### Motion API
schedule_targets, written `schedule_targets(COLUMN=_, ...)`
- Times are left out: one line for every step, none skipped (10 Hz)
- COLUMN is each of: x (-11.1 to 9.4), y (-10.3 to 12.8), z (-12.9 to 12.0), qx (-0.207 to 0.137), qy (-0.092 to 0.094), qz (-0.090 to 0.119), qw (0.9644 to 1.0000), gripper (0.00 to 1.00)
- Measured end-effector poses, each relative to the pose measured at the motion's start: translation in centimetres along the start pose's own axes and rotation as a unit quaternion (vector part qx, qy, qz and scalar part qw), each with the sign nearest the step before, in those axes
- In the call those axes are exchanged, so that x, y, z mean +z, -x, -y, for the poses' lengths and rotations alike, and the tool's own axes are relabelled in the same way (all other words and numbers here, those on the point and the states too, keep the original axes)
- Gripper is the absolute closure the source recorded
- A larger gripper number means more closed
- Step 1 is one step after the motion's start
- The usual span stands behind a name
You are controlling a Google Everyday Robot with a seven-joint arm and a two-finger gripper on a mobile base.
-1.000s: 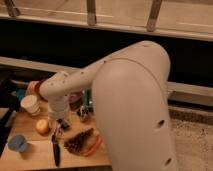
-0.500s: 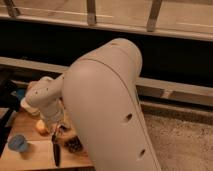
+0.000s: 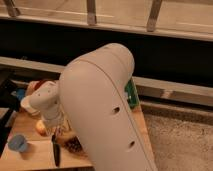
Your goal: Wipe purple bowl with brush
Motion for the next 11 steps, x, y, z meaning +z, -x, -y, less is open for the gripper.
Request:
schedule_targets(x=0.4, y=0.1, z=0.2, qx=0.004, qy=0.008, qz=-0.003, qw=1.0000, gripper=0.35)
schedule_targets(x=0.9, y=0.1, z=0.5, qx=0.009, qy=0.026, qz=-0.005, qw=0.9996, gripper=0.35)
schedule_targets(x=1.0, y=0.2, z=0.9, qx=0.015, qy=0.043, qz=-0.003, qw=0.9990, gripper=0.35)
schedule_targets(x=1.0, y=0.2, z=1.0, qx=0.019, qy=0.066, qz=0.001, qw=0.9976, gripper=0.35)
schedule_targets(x=0.8, y=0.2, z=1.1, qx=0.022, qy=0.081, qz=0.005, qw=0.9965, gripper=0.35)
schedule_targets(x=0.7, y=0.3, z=1.2, qx=0.024, qy=0.093, qz=0.009, qw=0.9953, gripper=0.35)
schedule_targets(x=0.8, y=0.2, z=0.8, qx=0.024, qy=0.105, qz=0.010, qw=0.9942, gripper=0.35)
schedule_targets(x=1.1, y=0.4, z=0.9, qx=0.026, qy=0.109, qz=0.009, qw=0.9936, gripper=0.35)
schedule_targets(x=1.3, y=0.4, z=0.9, qx=0.027, qy=0.110, qz=0.008, qw=0.9935, gripper=0.35)
schedule_targets(x=1.6, y=0.4, z=0.5, qx=0.025, qy=0.108, qz=0.005, qw=0.9938, gripper=0.35)
schedule_targets(x=1.8, y=0.4, z=0.3, qx=0.021, qy=0.103, qz=0.005, qw=0.9944, gripper=0.35)
